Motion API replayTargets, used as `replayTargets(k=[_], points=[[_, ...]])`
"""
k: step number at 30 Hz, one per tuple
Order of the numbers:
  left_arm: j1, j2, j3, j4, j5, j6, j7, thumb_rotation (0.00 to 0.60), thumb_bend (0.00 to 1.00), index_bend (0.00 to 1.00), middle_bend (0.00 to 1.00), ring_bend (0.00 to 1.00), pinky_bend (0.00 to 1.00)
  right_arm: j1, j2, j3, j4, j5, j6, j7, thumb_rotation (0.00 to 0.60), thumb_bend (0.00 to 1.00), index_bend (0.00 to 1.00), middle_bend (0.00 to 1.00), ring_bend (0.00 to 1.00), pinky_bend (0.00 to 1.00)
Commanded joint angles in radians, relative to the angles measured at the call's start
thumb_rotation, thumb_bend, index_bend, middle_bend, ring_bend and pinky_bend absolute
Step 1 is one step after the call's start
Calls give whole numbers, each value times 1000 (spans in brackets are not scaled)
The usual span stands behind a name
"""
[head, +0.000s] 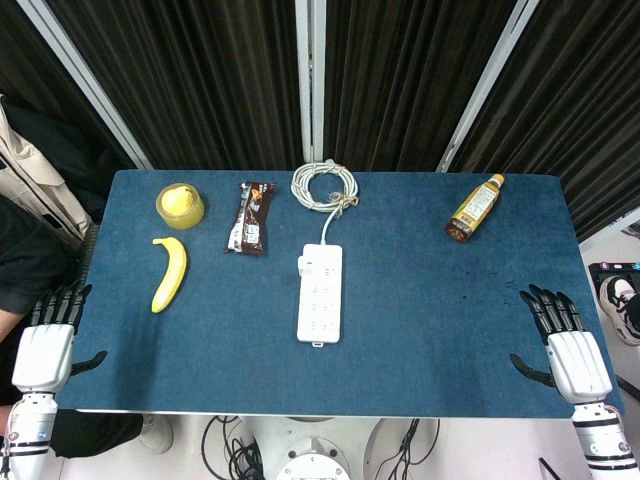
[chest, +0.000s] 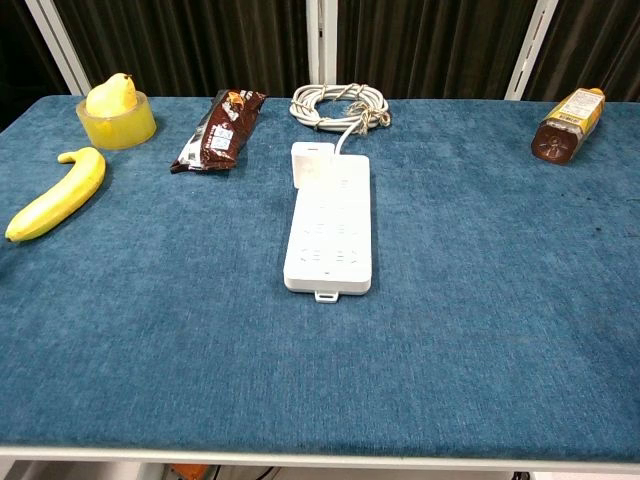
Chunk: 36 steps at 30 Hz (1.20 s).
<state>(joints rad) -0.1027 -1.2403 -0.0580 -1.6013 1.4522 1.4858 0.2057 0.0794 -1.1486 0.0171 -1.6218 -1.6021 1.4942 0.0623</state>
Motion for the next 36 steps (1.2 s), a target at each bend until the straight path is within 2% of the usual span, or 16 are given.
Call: replayTargets(k=[1, 13, 15, 17, 21, 28, 31, 36], points=[[0, 0, 0, 0, 1, 2, -1, 600, 65, 0, 0, 0, 0, -2, 2, -3, 0, -3, 3, 9, 600, 125, 0, 14, 0, 0], [-6, -2, -2, -1, 25, 12, -2, 600, 65, 0, 0, 0, 0, 13, 6, -20, 5, -57, 1, 61, 600, 130, 0, 23, 0, 0], [-14, 0, -4, -5, 32, 8, -4, 600, 64, 0, 0, 0, 0, 39, 1, -26, 6, -92, -22, 87, 600, 180, 0, 31, 0, 0], [-31, 0, -12, -12, 48, 0, -10, 600, 64, 0, 0, 0, 0, 84, -11, -33, 10, -138, -68, 111, 600, 284, 0, 43, 0, 0], [-94, 3, -30, -37, 104, -44, -49, 600, 65, 6, 0, 0, 0, 198, -52, -33, 13, -201, -195, 147, 600, 364, 0, 51, 0, 0], [-290, -5, -96, -60, 179, -216, -155, 600, 65, 65, 42, 0, 4, 414, -176, 0, 51, -207, -449, 224, 600, 404, 0, 86, 0, 0], [-394, -28, -129, -40, 169, -333, -192, 600, 67, 90, 46, 0, 21, 491, -234, 10, 74, -189, -544, 243, 600, 404, 0, 86, 0, 0], [-549, -92, -175, 39, 117, -511, -256, 600, 72, 101, 76, 0, 72, 570, -317, 23, 125, -159, -629, 236, 600, 402, 14, 88, 0, 0]])
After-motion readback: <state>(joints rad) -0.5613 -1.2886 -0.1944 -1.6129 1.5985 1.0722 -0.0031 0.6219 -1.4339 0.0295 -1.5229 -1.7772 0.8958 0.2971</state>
